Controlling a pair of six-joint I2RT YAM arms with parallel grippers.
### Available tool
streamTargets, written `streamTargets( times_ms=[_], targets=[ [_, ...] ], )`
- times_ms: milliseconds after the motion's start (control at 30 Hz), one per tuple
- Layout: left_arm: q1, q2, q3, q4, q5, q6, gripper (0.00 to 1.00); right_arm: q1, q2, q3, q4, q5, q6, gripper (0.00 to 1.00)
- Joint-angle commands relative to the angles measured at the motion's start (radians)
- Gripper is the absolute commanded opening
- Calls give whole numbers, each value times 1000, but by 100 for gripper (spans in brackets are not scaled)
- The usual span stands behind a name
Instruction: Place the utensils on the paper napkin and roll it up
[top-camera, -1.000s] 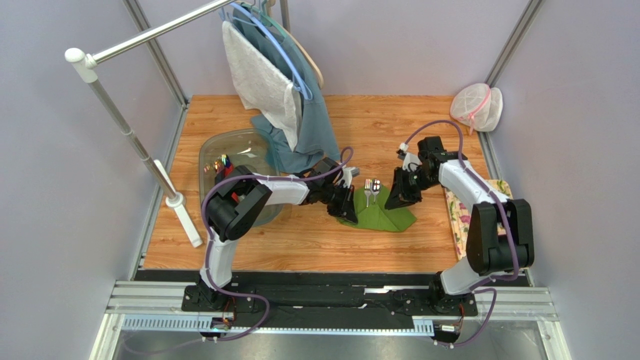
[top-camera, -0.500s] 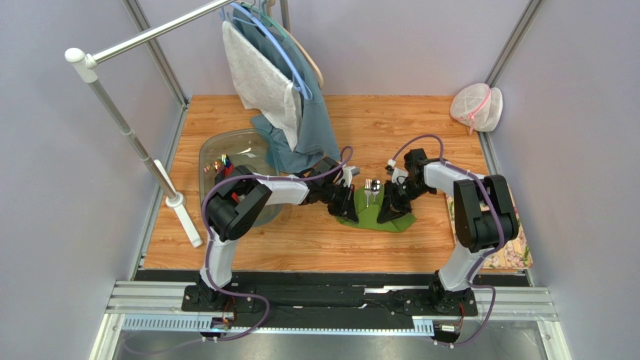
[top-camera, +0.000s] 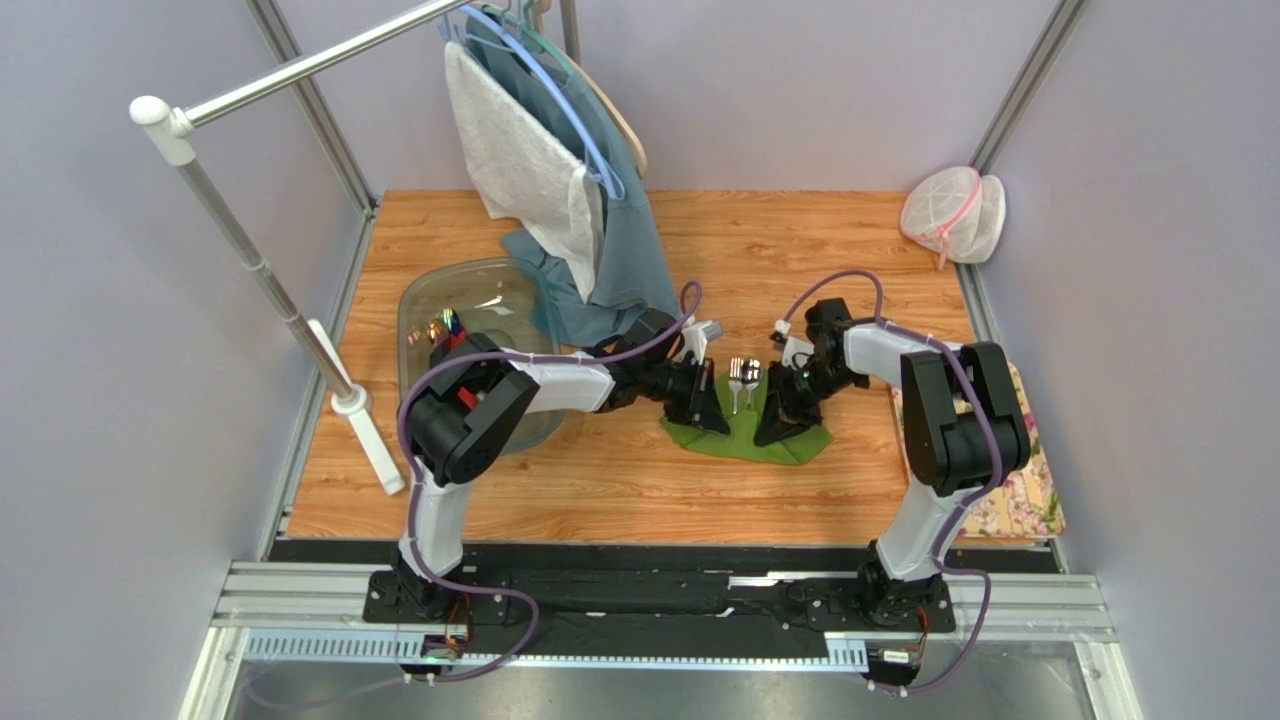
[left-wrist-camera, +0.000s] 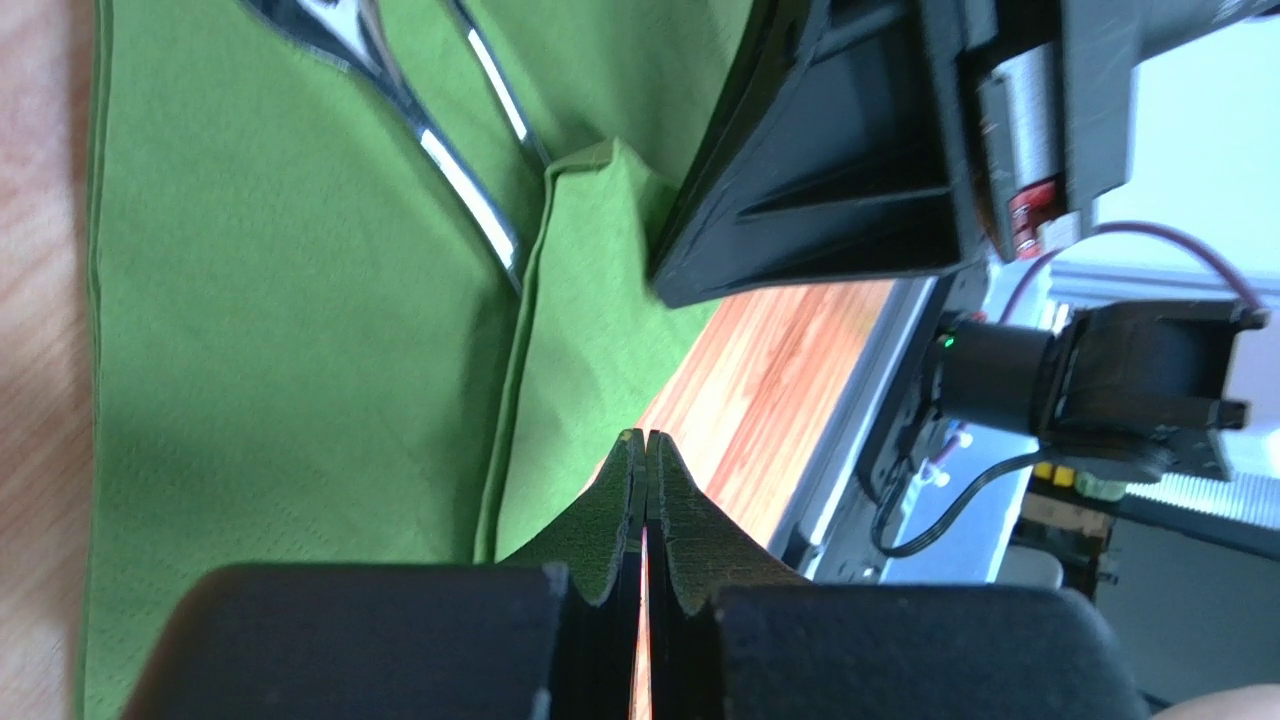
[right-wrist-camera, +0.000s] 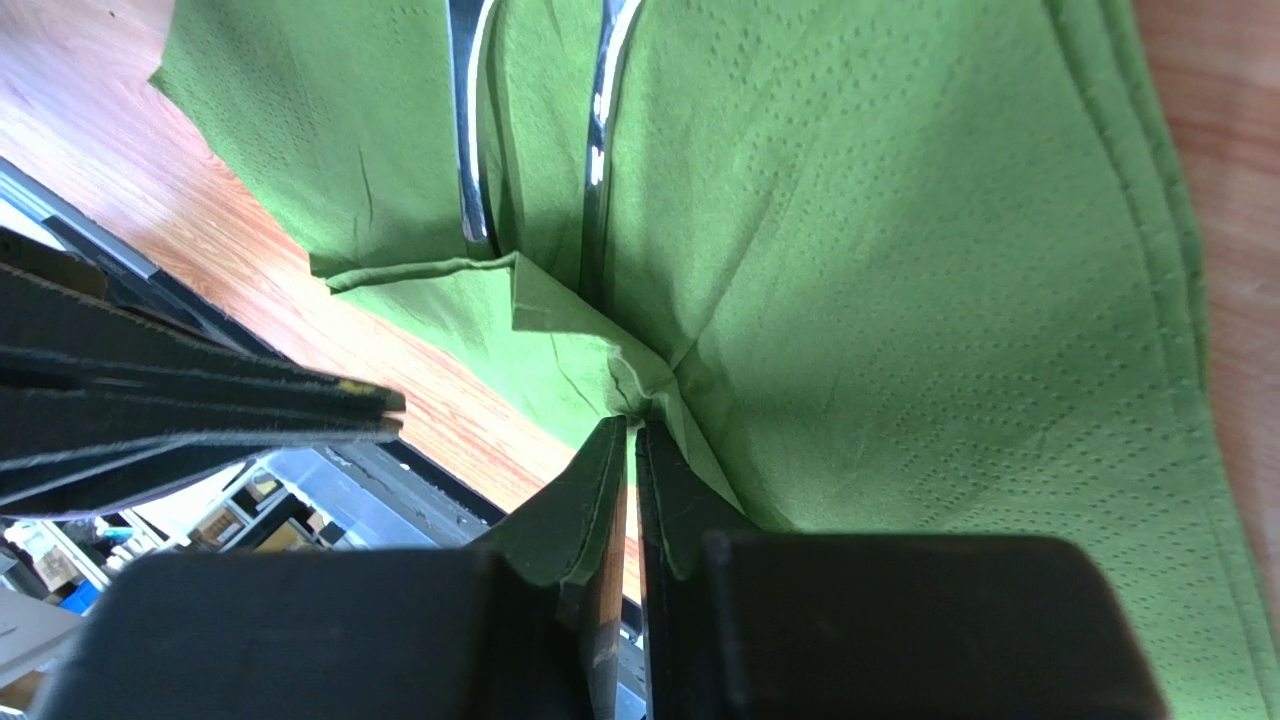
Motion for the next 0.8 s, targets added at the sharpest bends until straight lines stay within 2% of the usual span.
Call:
streamTargets(
  times_ms=[0,167,300,400,767],
  targets=[
    [2,18,55,72,7,-51,0,1,5,41,24,12,5,10],
    [3,59,68,94,2,-59,0,0,24,61,12,19,-1,10],
    [3,76,50,256,69,-129,3,1,24,69,9,13,-1,10],
    [3,102,55,316,82,-190,4,0,27,72,7,16,2,10],
    [5,191,99,318,33,-243,2,1,32,102,-3,32,0,10]
  ],
)
